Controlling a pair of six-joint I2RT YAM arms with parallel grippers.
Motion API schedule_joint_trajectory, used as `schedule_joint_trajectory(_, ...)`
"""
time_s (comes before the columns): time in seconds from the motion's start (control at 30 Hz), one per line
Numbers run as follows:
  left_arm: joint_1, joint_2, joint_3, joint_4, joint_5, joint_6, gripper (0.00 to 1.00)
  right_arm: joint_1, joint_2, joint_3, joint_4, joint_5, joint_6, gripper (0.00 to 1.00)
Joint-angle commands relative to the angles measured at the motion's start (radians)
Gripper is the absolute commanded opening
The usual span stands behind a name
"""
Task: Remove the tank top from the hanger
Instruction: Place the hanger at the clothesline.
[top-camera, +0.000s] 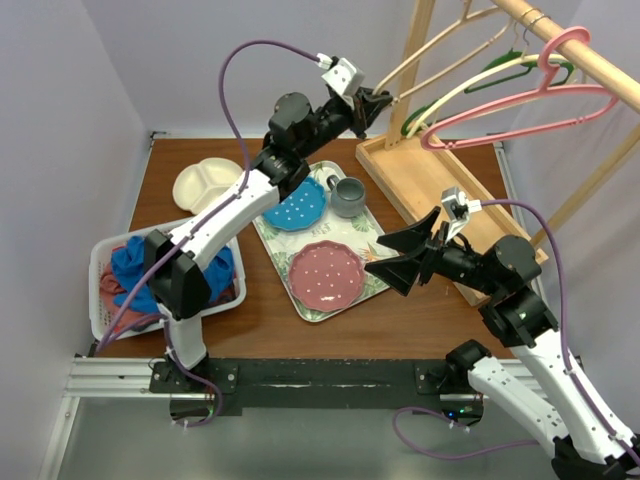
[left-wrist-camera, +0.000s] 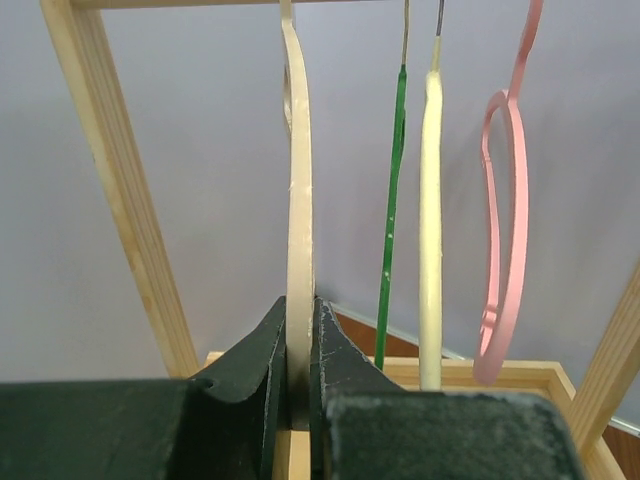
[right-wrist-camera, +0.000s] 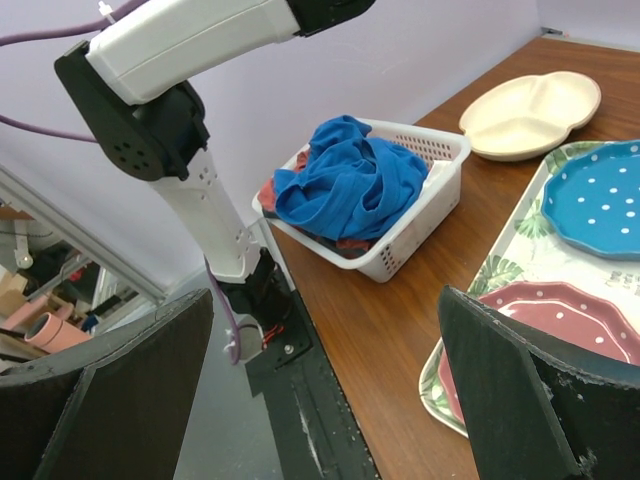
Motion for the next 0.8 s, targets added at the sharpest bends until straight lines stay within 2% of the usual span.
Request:
schedule_joint_trajectory(0.0, 0.000, 0.083, 0.142, 0.044, 0.068, -0.019, 0.00, 0.004, -0.011, 0.041, -0.002, 0.028, -0.010, 0.99)
schedule_joint_trajectory(0.13, -0.009, 0.158, 0.213, 0.021, 0.075, -0.031, 0.00, 0.004, -0.003, 0.052, -0.027, 0.025, -0.018, 0.99)
schedule_joint_trajectory(0.43, -0.011, 0.203, 0.224, -0.011, 0.068, -0.045, 0.00, 0.003, -0.006, 0.066, -0.036, 0.054, -0.015, 0.98)
schedule_joint_trajectory(0.53, -0.012, 0.191, 0.210, -0.014, 0.060, -0.047, 0.29, 0.004, 0.005, 0.066, -0.039, 0.067, -0.015, 0.99)
schedule_joint_trajectory(0.57, -0.012, 0.183, 0.201, -0.013, 0.046, -0.047, 0.43, 0.004, 0.009, 0.067, -0.038, 0.068, -0.021, 0.99)
schedule_joint_trajectory(0.63, -0.012, 0.142, 0.149, 0.012, 0.026, -0.042, 0.54, 0.004, 0.021, 0.072, -0.056, 0.079, -0.029, 0.99)
schedule_joint_trajectory(0.7, -0.009, 0.103, 0.071, 0.041, -0.017, -0.035, 0.71, 0.004, 0.037, 0.080, -0.080, 0.091, -0.045, 0.99)
schedule_joint_trajectory(0.73, -0.008, 0.061, 0.046, 0.041, -0.032, -0.027, 0.92, 0.004, 0.043, 0.084, -0.090, 0.097, -0.052, 0.99)
schedule_joint_trajectory(0.77, -0.008, 0.037, -0.006, 0.039, -0.064, -0.025, 1.00, 0.004, 0.051, 0.095, -0.100, 0.105, -0.064, 0.99)
